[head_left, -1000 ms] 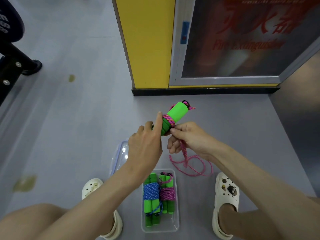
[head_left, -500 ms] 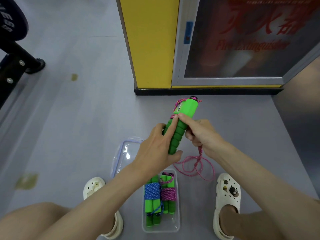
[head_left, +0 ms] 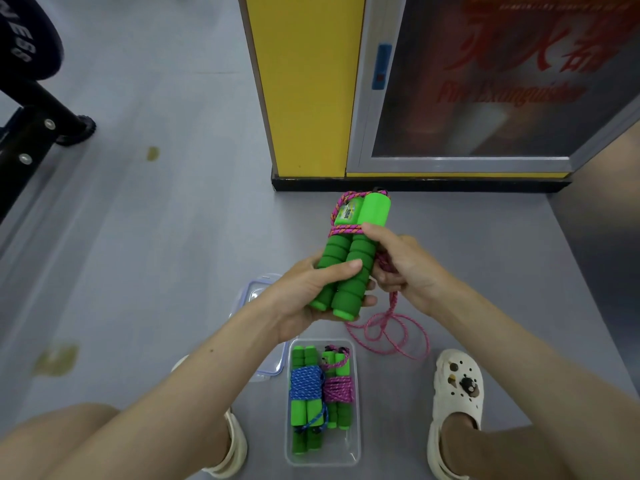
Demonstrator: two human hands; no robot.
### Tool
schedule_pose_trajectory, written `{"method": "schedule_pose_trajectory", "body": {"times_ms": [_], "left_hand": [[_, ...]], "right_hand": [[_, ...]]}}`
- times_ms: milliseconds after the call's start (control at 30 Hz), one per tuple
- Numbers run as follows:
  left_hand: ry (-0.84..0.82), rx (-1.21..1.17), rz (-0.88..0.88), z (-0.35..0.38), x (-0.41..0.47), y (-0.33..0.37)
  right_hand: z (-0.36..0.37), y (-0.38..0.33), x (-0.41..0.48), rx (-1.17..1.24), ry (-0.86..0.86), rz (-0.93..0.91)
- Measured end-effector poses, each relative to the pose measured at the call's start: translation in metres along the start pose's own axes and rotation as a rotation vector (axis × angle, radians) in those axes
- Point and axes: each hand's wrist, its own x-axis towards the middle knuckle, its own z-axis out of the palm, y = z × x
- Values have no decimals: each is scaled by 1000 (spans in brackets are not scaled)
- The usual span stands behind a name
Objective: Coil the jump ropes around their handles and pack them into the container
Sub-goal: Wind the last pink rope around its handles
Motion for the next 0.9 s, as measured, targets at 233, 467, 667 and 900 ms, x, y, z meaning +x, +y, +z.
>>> {"method": "schedule_pose_trajectory", "body": {"times_ms": [233,467,667,900], "left_hand": [[285,233,162,-6,8,0],[503,661,312,-14,15,-11],[614,1017,340,-11,12,-13],[712,1364,452,-3,7,-16]], "right_hand": [[-6,5,1,-265,30,-12],[-11,8,3,-437,-13,19],[-12,12,6,-515,58,-1],[-11,12,2,-502,-63,-5]]}}
